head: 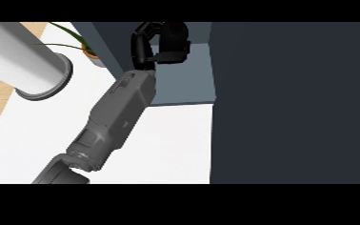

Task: Pick up the wine, place it into the cabinet and close the cabinet

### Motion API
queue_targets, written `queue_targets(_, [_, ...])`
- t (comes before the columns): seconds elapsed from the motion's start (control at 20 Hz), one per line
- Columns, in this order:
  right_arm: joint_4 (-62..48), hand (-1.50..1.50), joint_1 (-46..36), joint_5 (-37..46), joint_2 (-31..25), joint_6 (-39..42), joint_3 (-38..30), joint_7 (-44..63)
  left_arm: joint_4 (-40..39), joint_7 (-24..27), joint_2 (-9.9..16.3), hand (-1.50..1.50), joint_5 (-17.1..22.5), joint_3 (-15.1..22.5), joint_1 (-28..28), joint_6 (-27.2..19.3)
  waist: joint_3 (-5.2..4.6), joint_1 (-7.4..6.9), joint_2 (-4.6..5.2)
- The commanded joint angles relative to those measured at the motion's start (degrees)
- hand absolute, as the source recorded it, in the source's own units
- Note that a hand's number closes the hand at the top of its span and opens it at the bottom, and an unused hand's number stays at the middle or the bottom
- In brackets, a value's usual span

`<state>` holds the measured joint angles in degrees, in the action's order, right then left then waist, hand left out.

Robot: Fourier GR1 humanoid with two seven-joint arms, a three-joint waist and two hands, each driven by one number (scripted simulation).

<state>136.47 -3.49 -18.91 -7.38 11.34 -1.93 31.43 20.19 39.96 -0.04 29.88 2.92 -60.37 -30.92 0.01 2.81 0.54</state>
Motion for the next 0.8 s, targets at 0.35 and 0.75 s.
queue_targets(0.35, [3.1, -1.50, 2.3, -1.2, 0.5, 0.6, 0.4, -1.2, -7.4, 3.1, 0.9, 1.50, 3.7, -4.8, -2.6, 3.9, -0.03, 0.11, 0.35])
queue_targets(0.75, [7.1, -1.50, 1.8, -1.5, -0.6, -1.2, 1.1, 3.3, -10.9, 4.6, 1.2, -1.50, 2.1, -3.5, -2.2, 3.0, -0.07, 0.23, 0.21])
